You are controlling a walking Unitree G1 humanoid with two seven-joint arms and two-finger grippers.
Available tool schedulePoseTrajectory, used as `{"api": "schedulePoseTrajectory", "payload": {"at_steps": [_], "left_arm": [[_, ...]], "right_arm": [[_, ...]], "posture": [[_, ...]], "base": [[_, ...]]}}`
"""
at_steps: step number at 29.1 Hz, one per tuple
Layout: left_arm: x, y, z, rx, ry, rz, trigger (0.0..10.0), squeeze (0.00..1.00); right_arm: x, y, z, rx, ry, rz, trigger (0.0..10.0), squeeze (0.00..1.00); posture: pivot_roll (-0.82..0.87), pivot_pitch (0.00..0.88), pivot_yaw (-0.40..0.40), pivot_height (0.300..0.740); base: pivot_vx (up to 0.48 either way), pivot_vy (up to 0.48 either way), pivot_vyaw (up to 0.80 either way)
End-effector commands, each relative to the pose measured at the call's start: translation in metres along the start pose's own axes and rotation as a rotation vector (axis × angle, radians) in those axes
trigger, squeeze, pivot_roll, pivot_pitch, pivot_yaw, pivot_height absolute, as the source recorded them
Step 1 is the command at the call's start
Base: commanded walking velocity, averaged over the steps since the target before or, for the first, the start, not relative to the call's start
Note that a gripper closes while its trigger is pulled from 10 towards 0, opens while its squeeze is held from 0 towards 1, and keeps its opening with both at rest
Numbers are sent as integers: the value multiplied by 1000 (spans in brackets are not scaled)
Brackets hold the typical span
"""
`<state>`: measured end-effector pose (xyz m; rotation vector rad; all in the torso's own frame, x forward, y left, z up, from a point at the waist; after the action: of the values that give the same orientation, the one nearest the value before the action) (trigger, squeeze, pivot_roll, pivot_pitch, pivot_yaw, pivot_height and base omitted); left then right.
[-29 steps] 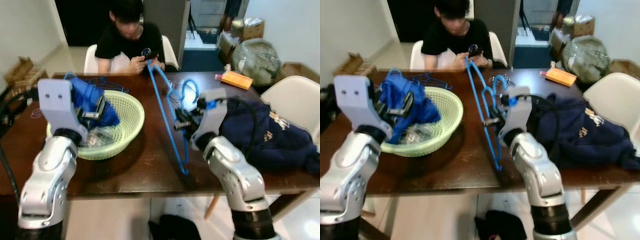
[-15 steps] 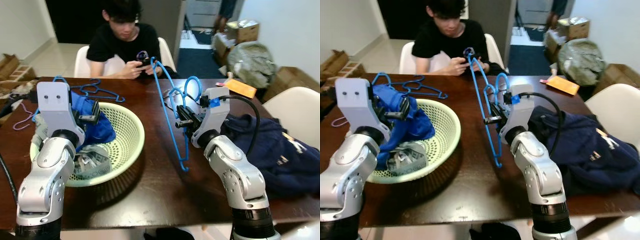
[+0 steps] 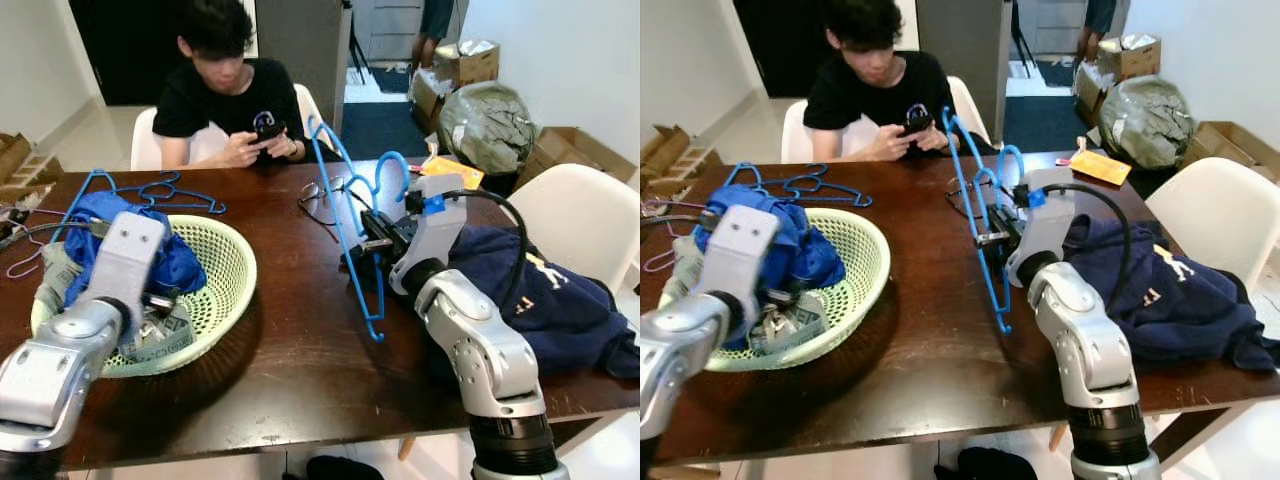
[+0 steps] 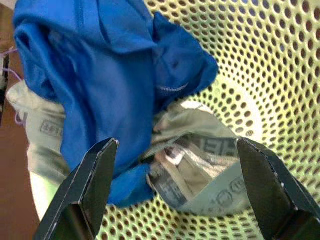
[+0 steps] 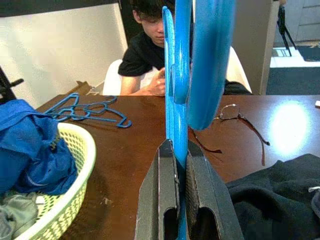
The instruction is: Hang hanger
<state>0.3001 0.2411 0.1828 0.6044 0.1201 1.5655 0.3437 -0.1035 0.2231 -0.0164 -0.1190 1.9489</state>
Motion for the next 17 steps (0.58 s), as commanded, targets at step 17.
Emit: {"api": "schedulePoseTrajectory", "payload": {"at_steps": [17], "left_arm": [[-30, -14, -33, 192, -17, -222, 10000, 0]], "right_arm": [[-4, 4, 1, 6, 30, -9, 10000, 0]], "posture": [[59, 71, -11, 735]], "base": [[0, 0, 0]]}}
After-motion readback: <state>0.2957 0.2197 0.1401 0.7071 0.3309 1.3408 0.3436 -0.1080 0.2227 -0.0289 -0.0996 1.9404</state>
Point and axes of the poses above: a point about 5 cm out from each wrist's last joint towards the gripper, its own y axis pointing back from the gripper into the wrist, its own z axis along the axis of the wrist's last joint, x = y × z, the point moved 3 cm from there along -y, pointing out of the wrist towards the gripper, and after that the axes turned 3 degrees about y, right-handed, at the moved point
